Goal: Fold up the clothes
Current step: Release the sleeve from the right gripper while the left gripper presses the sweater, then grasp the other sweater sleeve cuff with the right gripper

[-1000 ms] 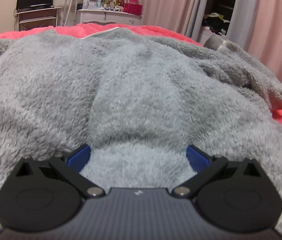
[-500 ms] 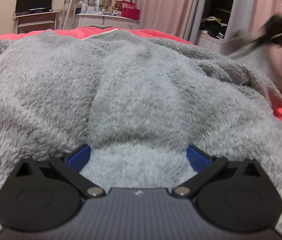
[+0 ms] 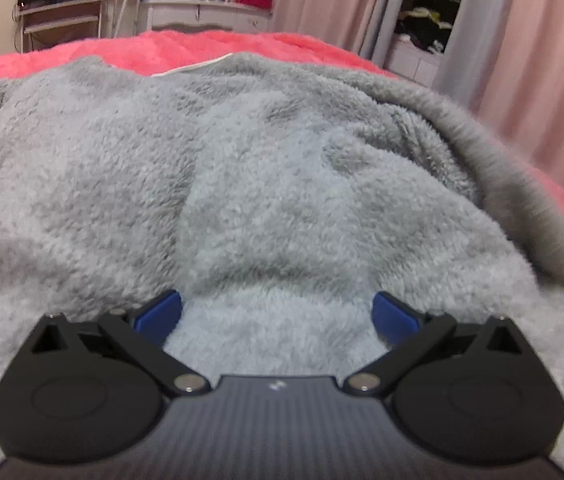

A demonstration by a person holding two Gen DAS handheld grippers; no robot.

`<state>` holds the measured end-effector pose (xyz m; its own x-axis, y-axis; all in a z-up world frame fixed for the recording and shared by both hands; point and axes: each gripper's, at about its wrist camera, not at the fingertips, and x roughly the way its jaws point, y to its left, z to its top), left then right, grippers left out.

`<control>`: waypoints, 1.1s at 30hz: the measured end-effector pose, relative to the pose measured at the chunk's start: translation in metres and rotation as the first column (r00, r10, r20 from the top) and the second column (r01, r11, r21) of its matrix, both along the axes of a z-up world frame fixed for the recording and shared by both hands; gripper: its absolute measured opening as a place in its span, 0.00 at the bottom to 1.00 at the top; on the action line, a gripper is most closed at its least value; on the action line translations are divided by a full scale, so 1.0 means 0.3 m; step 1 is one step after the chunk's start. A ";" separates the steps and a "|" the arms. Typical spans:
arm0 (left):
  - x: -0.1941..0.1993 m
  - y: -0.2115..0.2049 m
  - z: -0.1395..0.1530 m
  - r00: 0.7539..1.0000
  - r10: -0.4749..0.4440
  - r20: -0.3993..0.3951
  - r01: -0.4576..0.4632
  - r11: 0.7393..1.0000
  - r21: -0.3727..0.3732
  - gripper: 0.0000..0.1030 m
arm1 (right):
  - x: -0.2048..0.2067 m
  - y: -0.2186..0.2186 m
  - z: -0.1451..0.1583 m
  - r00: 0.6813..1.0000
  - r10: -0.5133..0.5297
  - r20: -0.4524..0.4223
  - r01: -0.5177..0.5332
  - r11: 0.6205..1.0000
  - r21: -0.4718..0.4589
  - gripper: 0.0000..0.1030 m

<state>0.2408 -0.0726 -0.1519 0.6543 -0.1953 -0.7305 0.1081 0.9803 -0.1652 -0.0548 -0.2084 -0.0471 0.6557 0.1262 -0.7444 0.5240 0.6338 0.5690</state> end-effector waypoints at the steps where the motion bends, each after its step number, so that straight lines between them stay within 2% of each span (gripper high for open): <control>1: -0.012 0.013 0.015 0.999 -0.013 -0.032 0.013 1.000 0.000 1.00 | -0.006 0.006 -0.016 1.000 0.015 -0.026 -0.015 1.000 0.011 0.17; 2: -0.020 0.021 0.023 0.999 -0.020 -0.040 0.020 1.000 -0.003 1.00 | -0.015 0.001 -0.028 0.999 0.018 -0.048 -0.018 1.000 0.010 0.21; 3: -0.058 0.050 0.052 0.998 -0.045 -0.052 0.044 0.999 -0.019 1.00 | -0.023 -0.005 -0.014 0.999 0.005 -0.034 -0.005 1.000 -0.012 0.29; 5: -0.137 0.108 0.107 0.994 -0.090 -0.068 0.087 0.995 -0.045 1.00 | -0.038 -0.020 0.057 1.000 -0.008 0.029 0.011 0.997 -0.080 0.52; 6: -0.180 0.139 0.129 0.992 -0.104 -0.067 0.101 0.994 -0.047 1.00 | -0.056 -0.010 0.113 0.998 -0.006 0.061 0.013 0.992 -0.125 0.68; 7: -0.223 0.170 0.152 0.991 -0.117 -0.066 0.114 0.992 -0.049 1.00 | -0.076 0.013 0.162 0.995 0.010 0.096 0.009 0.982 -0.188 0.74; 8: -0.276 0.205 0.181 0.992 -0.116 -0.045 0.115 0.993 -0.036 1.00 | -0.086 0.052 0.246 0.985 0.061 0.159 -0.009 0.951 -0.310 0.74; 10: -0.381 0.274 0.238 0.993 -0.115 -0.003 0.115 0.993 -0.010 1.00 | -0.086 0.130 0.344 0.952 0.200 0.233 -0.066 0.874 -0.482 0.75; 11: -0.406 0.288 0.252 0.994 -0.111 0.014 0.111 0.994 0.000 1.00 | -0.071 0.203 0.408 0.907 0.321 0.271 -0.108 0.801 -0.588 0.75; 12: -0.473 0.334 0.291 0.993 -0.098 0.067 0.096 0.995 0.033 1.00 | -0.063 0.276 0.467 0.850 0.438 0.294 -0.135 0.720 -0.681 0.79; 14: -0.557 0.404 0.352 0.989 -0.053 0.141 0.037 0.993 0.110 1.00 | -0.077 0.421 0.551 0.715 0.628 0.307 -0.161 0.576 -0.802 0.81; 15: -0.580 0.432 0.373 0.986 -0.029 0.163 0.007 0.991 0.131 1.00 | -0.051 0.507 0.580 0.659 0.689 0.301 -0.157 0.518 -0.841 0.81; 16: -0.601 0.487 0.393 0.983 0.016 0.184 -0.044 0.987 0.151 1.00 | -0.047 0.569 0.597 0.630 0.718 0.296 -0.159 0.492 -0.856 0.81; 20: -0.673 0.717 0.461 0.946 0.201 0.255 -0.257 0.944 0.207 1.00 | 0.060 0.882 0.651 0.430 0.865 0.259 -0.224 0.380 -0.897 0.81; 21: -0.682 0.781 0.467 0.931 0.257 0.260 -0.314 0.926 0.207 1.00 | 0.087 0.960 0.665 0.375 0.893 0.247 -0.235 0.350 -0.907 0.81; 22: -0.694 0.864 0.463 0.905 0.338 0.259 -0.389 0.903 0.184 1.00 | 0.110 1.030 0.678 0.327 0.915 0.236 -0.248 0.324 -0.913 0.81; 25: -0.732 1.050 0.433 0.820 0.514 0.250 -0.546 0.834 0.076 1.00 | 0.245 1.249 0.664 0.223 0.952 0.207 -0.324 0.273 -0.906 0.81; 27: -0.757 1.142 0.398 0.761 0.602 0.240 -0.622 0.783 0.007 1.00 | 0.347 1.420 0.632 0.182 0.969 0.169 -0.373 0.227 -0.899 0.81; 28: -0.768 1.182 0.380 0.731 0.641 0.234 -0.656 0.755 -0.020 1.00 | 0.390 1.507 0.604 0.165 0.977 0.138 -0.387 0.193 -0.902 0.81; 29: -0.771 1.203 0.372 0.718 0.656 0.232 -0.668 0.743 -0.031 1.00 | 0.433 1.594 0.575 0.147 0.983 0.107 -0.400 0.158 -0.903 0.81; 30: -0.781 1.255 0.344 0.679 0.698 0.226 -0.705 0.706 -0.064 1.00 | 0.481 1.684 0.543 0.133 0.988 0.072 -0.409 0.121 -0.905 0.81; 33: -0.810 1.345 0.323 0.605 0.759 0.241 -0.756 0.642 -0.124 1.00 | 0.663 1.946 0.369 0.145 0.987 -0.075 -0.385 -0.014 -0.923 0.81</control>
<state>-0.0023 0.3310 -0.0551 0.7254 0.4494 -0.5214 -0.6349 0.7294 -0.2547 0.1442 0.3754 0.0635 0.7247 0.5246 -0.4468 -0.6869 0.6007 -0.4090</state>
